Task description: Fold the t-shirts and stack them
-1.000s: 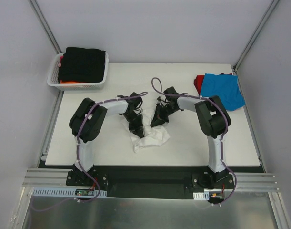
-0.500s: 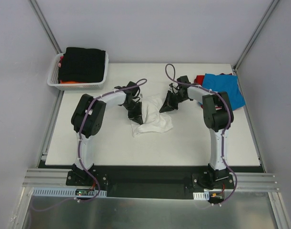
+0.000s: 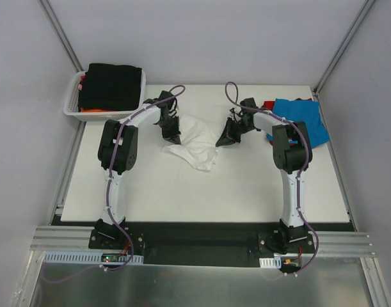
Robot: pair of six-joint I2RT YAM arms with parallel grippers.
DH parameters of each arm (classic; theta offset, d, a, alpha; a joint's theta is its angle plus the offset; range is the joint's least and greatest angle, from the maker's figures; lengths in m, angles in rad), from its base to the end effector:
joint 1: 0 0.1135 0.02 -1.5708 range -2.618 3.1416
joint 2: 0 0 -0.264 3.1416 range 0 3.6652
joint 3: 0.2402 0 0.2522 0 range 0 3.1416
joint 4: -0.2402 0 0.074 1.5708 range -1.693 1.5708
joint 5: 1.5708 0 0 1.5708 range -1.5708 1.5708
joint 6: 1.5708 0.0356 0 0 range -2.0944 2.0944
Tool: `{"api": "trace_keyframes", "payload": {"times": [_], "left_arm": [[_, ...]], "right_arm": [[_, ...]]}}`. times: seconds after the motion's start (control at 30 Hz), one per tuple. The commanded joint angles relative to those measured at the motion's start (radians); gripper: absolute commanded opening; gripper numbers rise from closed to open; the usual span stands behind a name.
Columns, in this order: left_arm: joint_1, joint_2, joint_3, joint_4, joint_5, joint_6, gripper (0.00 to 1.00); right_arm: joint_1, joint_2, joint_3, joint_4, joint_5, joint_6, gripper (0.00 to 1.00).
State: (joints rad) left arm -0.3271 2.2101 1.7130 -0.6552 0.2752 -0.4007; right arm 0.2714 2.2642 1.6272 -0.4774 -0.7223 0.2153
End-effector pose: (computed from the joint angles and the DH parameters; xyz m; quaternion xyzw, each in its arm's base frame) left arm 0.4376 -0.1587 0.1624 -0.0072 0.9693 -0.1986 0.1445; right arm 0.4424 0.1475 0.1287 -0.1055 0.9086 0.3850 0.1225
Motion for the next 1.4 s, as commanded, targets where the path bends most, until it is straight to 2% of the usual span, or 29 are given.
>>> {"api": "trace_keyframes", "payload": {"times": [0.0,0.43,0.57,0.6,0.73,0.77,0.8,0.87,0.97,1.0,1.07,1.1,1.13,1.17,1.2,1.3,1.33,1.37], "left_arm": [[0.016,0.08,0.046,-0.05,-0.097,0.057,0.0],[-0.007,-0.041,-0.11,-0.054,-0.051,0.013,0.0],[-0.015,-0.078,-0.113,-0.061,-0.034,0.005,0.0],[-0.016,-0.09,-0.101,-0.066,-0.031,-0.001,0.0],[-0.021,-0.191,-0.037,-0.086,-0.042,-0.01,0.25],[-0.021,-0.204,-0.02,-0.087,-0.051,-0.012,0.51],[-0.02,-0.21,0.02,-0.096,-0.051,-0.01,0.66],[-0.012,-0.196,0.049,-0.127,-0.048,-0.013,0.84],[-0.006,-0.196,0.054,-0.138,-0.027,-0.026,0.9],[-0.006,-0.21,0.057,-0.139,-0.025,-0.023,0.91],[0.0,-0.225,0.06,-0.149,-0.008,-0.017,0.9],[0.006,-0.243,0.037,-0.147,-0.001,-0.024,0.82],[0.007,-0.251,0.021,-0.146,-0.004,-0.026,0.75],[0.007,-0.254,-0.004,-0.143,-0.002,-0.015,0.68],[0.007,-0.259,-0.013,-0.129,0.002,-0.009,0.48],[0.007,-0.225,-0.012,-0.107,0.016,0.008,0.28],[0.005,-0.204,0.0,-0.109,0.036,0.01,0.15],[0.003,-0.184,0.034,-0.104,0.051,0.013,0.1]], "right_arm": [[-0.029,0.04,0.085,-0.039,0.047,-0.034,0.01],[-0.054,0.097,0.246,-0.13,0.054,-0.053,0.02],[-0.063,0.069,0.234,-0.147,0.041,-0.06,0.13],[-0.066,0.046,0.227,-0.15,0.043,-0.068,0.2],[-0.08,-0.031,0.178,-0.173,0.041,-0.074,0.36],[-0.083,-0.046,0.165,-0.181,0.043,-0.079,0.4],[-0.084,-0.061,0.137,-0.187,0.052,-0.083,0.46],[-0.086,-0.097,0.112,-0.211,0.06,-0.1,0.49],[-0.089,-0.144,0.057,-0.236,0.089,-0.114,0.48],[-0.093,-0.158,0.033,-0.242,0.113,-0.117,0.4],[-0.112,-0.204,0.02,-0.279,0.162,-0.119,0.27],[-0.121,-0.216,0.016,-0.291,0.203,-0.117,0.09],[-0.142,-0.224,0.011,-0.306,0.222,-0.116,0.03],[-0.149,-0.23,0.013,-0.308,0.221,-0.116,0.01],[-0.153,-0.223,0.037,-0.317,0.212,-0.12,0.01],[-0.138,-0.148,0.143,-0.412,0.201,-0.191,0.01],[-0.132,-0.134,0.186,-0.45,0.202,-0.201,0.01],[-0.13,-0.129,0.191,-0.457,0.198,-0.206,0.01]]}}
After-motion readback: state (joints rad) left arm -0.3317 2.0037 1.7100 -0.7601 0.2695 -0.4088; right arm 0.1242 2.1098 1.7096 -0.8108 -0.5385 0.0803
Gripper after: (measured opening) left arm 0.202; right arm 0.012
